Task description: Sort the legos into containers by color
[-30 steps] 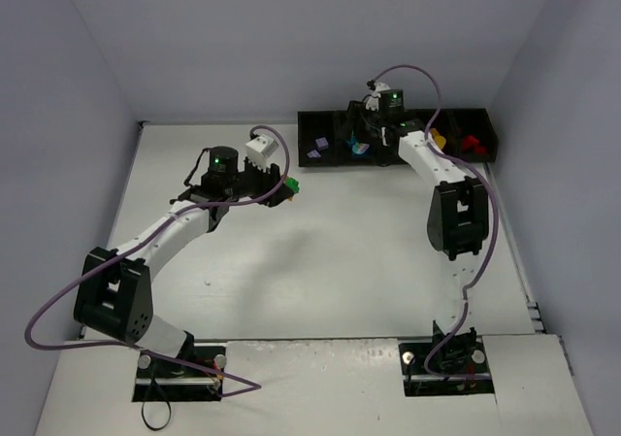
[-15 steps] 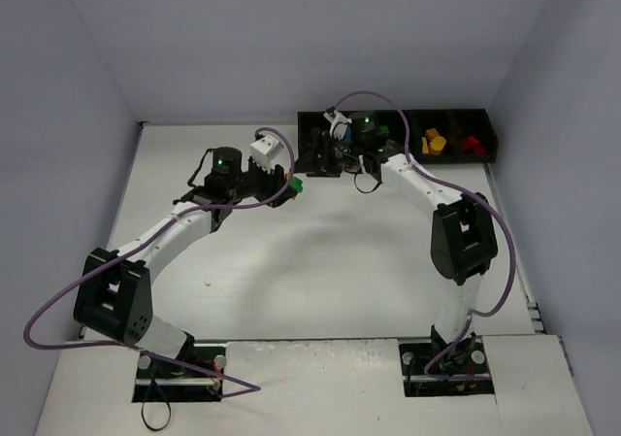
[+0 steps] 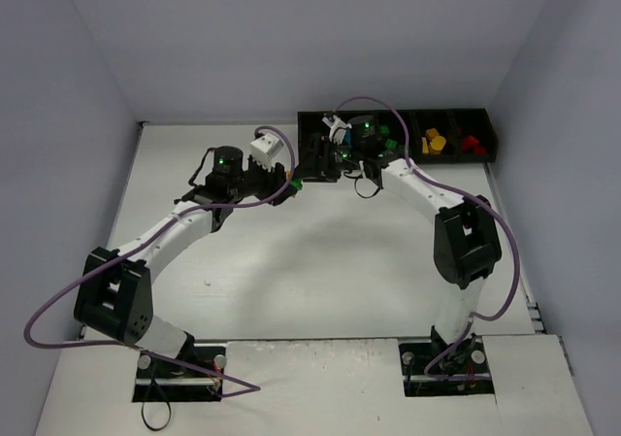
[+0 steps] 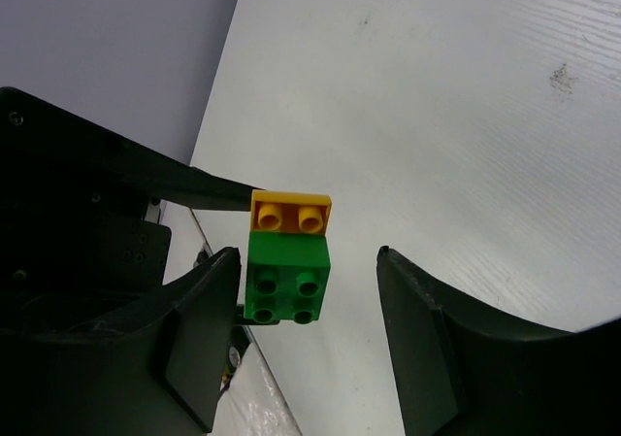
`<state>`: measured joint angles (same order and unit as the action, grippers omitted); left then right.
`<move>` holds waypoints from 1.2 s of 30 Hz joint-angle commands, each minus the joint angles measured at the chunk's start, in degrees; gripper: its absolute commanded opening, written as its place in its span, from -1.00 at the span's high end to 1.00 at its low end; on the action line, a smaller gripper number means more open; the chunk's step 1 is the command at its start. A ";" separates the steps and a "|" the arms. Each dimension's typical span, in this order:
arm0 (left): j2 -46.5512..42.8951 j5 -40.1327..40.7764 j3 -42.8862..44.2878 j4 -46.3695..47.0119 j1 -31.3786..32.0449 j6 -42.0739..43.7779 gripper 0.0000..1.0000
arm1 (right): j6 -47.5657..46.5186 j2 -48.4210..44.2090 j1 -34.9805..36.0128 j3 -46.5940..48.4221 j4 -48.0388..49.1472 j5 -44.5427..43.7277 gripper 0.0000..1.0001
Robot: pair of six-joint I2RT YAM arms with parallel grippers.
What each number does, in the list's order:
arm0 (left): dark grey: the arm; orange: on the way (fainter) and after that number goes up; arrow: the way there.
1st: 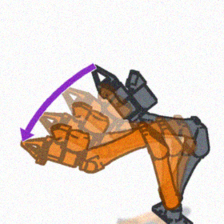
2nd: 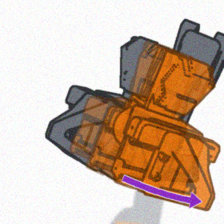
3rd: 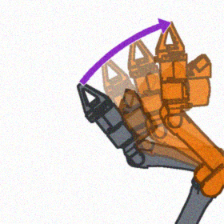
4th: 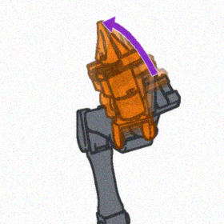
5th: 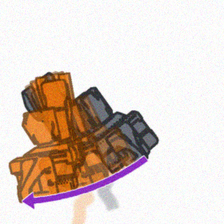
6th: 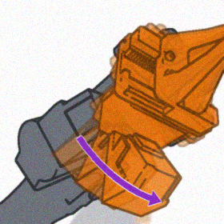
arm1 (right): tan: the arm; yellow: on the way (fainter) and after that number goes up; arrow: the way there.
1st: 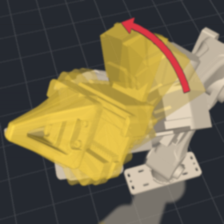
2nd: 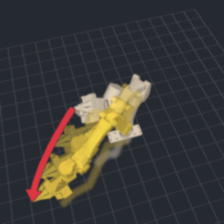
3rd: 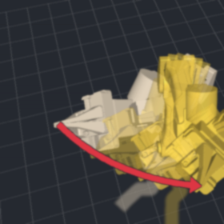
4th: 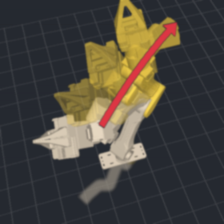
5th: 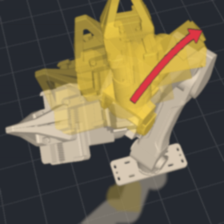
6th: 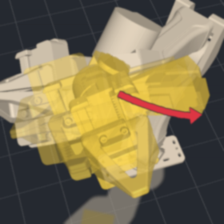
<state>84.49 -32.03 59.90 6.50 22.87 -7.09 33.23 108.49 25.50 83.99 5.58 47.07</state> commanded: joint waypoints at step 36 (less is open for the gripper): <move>-0.65 -16.62 -0.13 16.68 -7.84 -16.90 -0.59 | -5.90 -5.21 -6.68 2.32 5.14 11.54 1.00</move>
<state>85.91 -38.57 59.72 12.99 17.23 -19.14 29.43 108.09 20.21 83.13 6.68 53.04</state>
